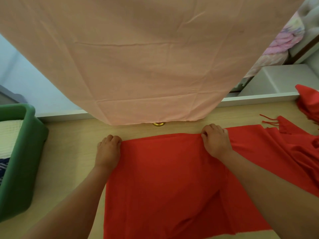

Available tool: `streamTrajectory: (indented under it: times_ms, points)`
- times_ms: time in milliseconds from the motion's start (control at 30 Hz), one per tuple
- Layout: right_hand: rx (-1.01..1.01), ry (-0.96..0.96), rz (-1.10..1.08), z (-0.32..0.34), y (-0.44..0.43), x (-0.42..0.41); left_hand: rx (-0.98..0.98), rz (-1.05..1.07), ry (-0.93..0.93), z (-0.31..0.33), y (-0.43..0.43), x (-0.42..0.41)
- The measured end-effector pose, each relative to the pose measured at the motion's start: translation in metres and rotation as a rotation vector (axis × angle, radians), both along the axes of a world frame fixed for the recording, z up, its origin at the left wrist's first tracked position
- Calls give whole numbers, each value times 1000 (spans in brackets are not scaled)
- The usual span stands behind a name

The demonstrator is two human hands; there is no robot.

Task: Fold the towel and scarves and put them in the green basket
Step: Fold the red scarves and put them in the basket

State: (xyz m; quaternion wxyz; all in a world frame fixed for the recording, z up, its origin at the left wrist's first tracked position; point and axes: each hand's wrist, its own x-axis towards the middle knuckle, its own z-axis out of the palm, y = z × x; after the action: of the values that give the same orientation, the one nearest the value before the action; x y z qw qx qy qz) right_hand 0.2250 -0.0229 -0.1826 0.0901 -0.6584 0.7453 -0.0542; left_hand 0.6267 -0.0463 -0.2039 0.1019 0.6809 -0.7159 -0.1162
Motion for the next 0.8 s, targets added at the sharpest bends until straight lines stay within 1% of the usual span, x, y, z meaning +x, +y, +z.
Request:
streamTrajectory:
  times_ms: [33,100,233,333,400,467,500,567,633,700,733,800]
  points:
    - [-23,-32,-8,0,-1,0,-21,24,14,0,0,-1]
    - [-44,-16,-19,0,-7,3,-49,51,28,-1,0,-2]
    - [-56,152,-27,-6,-23,7,-10,147,72,-3,-9,-6]
    - [-100,297,7,-10,-27,11,-26,194,29,-5,-12,-8]
    - [-174,321,26,-10,-24,17,-116,200,-44,-4,-10,-9]
    - [-243,284,96,-11,-12,27,-244,141,-87,0,-2,-16]
    - [-239,239,147,-13,-3,34,-277,71,-77,1,5,-21]
    - [-141,125,225,-17,18,47,-242,-104,-43,0,23,-30]
    - [7,74,242,-19,35,55,-131,-220,-97,-11,42,-32]
    - [58,33,211,-15,49,58,-39,-197,-148,-18,55,-24]
    - [47,11,190,-10,57,59,-25,-166,-141,-17,61,-20]
    - [-56,-30,140,3,75,62,-39,-131,-106,-8,73,-17]
